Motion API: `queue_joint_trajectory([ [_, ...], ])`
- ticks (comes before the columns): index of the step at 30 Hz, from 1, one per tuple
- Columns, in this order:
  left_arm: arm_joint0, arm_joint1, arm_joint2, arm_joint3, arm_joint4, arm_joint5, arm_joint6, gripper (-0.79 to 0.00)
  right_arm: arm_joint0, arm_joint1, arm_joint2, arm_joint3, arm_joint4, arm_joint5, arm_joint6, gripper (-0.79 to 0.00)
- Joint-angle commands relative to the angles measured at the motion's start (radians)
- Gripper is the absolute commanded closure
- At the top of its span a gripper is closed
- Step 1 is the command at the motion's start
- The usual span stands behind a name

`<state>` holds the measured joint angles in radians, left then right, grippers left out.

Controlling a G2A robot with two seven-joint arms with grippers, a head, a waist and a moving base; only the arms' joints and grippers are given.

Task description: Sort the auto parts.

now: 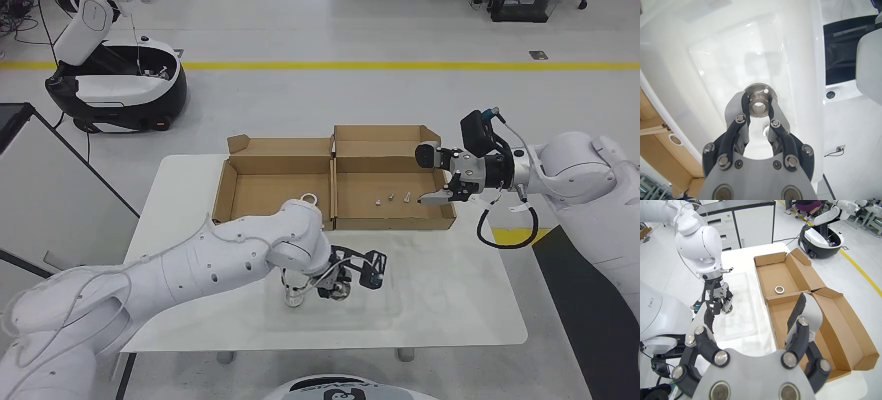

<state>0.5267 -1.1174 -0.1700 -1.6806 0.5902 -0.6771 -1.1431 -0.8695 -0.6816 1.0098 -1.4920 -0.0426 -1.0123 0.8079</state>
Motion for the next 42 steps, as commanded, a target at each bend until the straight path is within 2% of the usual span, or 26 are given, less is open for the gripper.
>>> queue_joint_trajectory([
  [1,-0.015,0.015,0.0,-0.023,-0.011,0.001,-0.001,0.0,0.0,0.0,0.0,0.0,0.0,0.0,0.0,-0.785],
  [8,-0.054,0.066,-0.013,-0.107,-0.039,0.004,-0.003,0.0,0.0,0.0,0.0,0.0,0.0,0.0,0.0,-0.785],
  [18,-0.054,0.066,-0.013,-0.107,-0.039,0.004,-0.003,0.0,0.0,0.0,0.0,0.0,0.0,0.0,0.0,-0.785],
  [22,-0.038,0.08,-0.051,-0.089,-0.014,0.01,0.059,0.0,0.0,0.0,0.0,0.0,0.0,0.0,0.0,-0.785],
  [28,-0.008,0.134,-0.149,-0.071,-0.028,-0.048,0.15,0.0,0.0,0.0,0.0,0.0,0.0,0.0,0.0,-0.785],
  [36,0.071,0.217,-0.289,-0.068,-0.031,-0.158,0.262,0.0,0.0,0.0,0.0,0.0,0.0,0.0,0.0,-0.785],
  [42,0.14,0.264,-0.397,-0.047,-0.07,-0.264,0.405,0.0,0.0,0.0,0.0,0.0,0.0,0.0,0.0,-0.785],
])
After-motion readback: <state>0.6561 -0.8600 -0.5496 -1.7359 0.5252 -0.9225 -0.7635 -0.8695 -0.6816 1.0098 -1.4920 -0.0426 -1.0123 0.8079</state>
